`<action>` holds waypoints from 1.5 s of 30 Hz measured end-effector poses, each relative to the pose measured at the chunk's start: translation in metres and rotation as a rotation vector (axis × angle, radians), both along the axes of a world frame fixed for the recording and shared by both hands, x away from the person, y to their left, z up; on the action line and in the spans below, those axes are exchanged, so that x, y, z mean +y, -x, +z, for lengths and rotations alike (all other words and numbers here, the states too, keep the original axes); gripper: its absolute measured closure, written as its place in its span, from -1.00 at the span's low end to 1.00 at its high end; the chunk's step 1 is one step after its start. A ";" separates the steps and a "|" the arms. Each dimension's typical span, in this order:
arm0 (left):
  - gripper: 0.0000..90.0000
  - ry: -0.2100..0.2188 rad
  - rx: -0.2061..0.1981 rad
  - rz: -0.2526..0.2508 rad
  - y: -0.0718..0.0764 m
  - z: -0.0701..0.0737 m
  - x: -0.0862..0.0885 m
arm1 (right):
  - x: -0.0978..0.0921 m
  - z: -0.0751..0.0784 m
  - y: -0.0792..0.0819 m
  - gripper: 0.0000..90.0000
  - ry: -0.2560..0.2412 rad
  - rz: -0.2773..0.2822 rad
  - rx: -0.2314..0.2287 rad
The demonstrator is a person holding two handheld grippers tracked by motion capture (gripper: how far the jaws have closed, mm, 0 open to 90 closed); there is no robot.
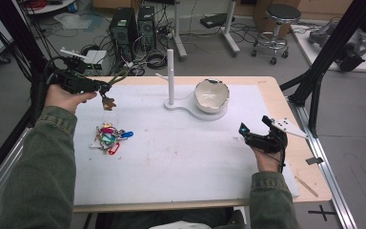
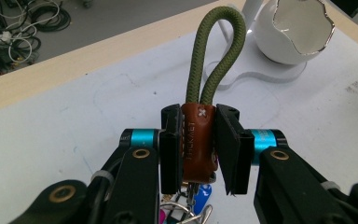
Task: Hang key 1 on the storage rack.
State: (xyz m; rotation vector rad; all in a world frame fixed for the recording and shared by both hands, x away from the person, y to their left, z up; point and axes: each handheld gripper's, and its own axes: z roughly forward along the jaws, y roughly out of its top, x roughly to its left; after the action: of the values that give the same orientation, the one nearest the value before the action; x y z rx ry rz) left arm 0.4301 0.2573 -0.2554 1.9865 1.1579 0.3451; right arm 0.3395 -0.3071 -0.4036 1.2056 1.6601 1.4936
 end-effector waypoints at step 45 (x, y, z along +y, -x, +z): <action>0.59 0.190 0.025 -0.026 -0.062 -0.045 -0.064 | -0.001 -0.001 0.004 -0.99 -0.015 0.000 0.007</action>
State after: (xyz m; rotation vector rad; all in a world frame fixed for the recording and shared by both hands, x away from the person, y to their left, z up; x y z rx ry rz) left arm 0.4925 0.1938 -0.3000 1.8431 1.1357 0.1894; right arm 0.3357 -0.3086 -0.4044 1.2203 1.6568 1.5054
